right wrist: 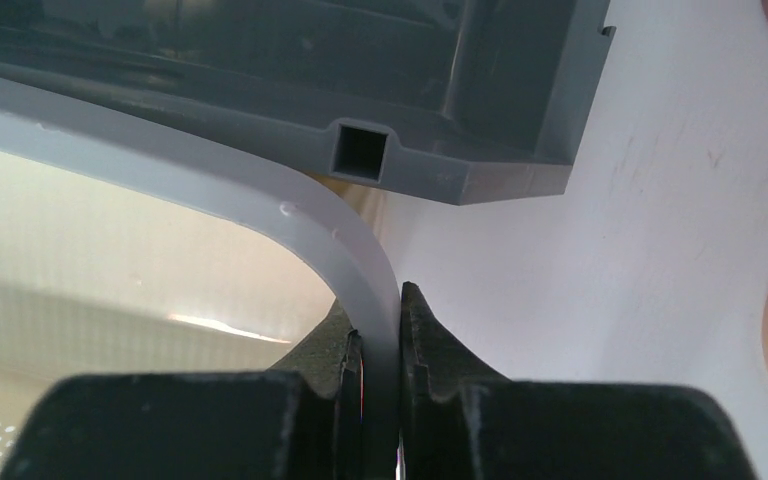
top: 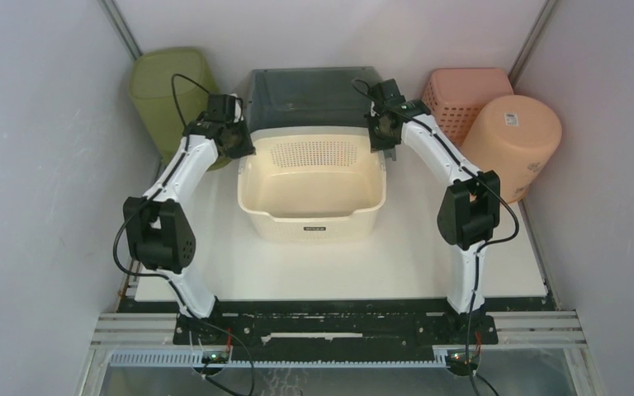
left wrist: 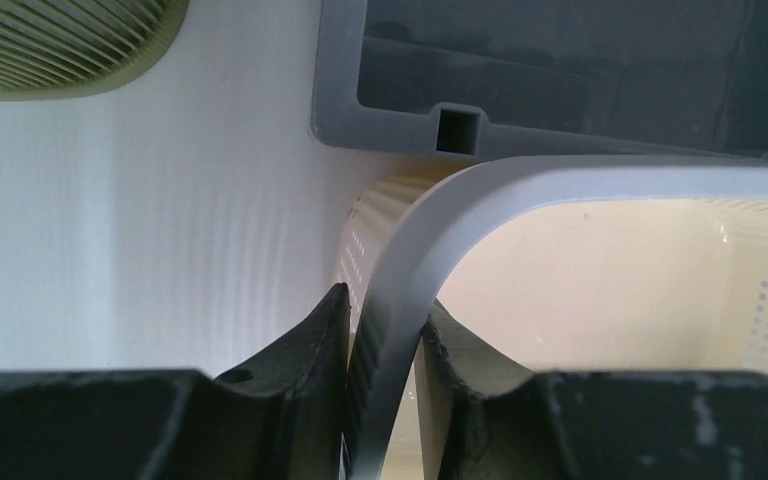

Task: Turn the large container upside down
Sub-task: Turn the container upside down at the center of the board.

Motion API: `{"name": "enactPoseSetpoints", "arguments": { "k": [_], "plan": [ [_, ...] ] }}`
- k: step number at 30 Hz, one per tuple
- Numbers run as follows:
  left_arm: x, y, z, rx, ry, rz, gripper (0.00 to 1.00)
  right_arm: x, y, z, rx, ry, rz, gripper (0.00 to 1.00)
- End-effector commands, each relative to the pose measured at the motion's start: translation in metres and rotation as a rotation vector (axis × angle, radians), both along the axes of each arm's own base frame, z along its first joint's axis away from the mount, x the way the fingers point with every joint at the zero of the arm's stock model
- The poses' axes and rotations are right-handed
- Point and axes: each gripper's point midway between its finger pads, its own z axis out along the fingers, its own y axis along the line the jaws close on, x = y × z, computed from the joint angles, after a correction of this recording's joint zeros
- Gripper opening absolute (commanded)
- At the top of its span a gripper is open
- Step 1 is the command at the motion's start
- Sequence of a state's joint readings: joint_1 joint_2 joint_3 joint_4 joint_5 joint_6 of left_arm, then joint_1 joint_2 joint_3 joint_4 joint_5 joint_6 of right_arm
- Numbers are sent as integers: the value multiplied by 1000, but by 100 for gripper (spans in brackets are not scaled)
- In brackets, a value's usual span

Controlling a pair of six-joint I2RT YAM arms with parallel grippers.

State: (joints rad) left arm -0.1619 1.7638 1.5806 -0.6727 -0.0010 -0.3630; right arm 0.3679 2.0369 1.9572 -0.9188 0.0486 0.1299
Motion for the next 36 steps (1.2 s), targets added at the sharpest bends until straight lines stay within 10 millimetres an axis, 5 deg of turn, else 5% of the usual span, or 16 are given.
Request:
{"name": "enactPoseSetpoints", "arguments": {
  "k": [1,20,28,36],
  "plan": [
    [-1,-13,25,-37,-58,-37,30,5,18,27,111,-78,-17,0],
    [-52,-33,120,-146,-505,-67,30,-57,34,136,103,-628,-20,0],
    [-78,-34,132,-161,-714,-42,29,-82,39,148,55,-882,-56,0],
    [-104,-36,111,-191,-804,-21,29,-109,50,123,-12,-1013,-57,0]
  ]
}}
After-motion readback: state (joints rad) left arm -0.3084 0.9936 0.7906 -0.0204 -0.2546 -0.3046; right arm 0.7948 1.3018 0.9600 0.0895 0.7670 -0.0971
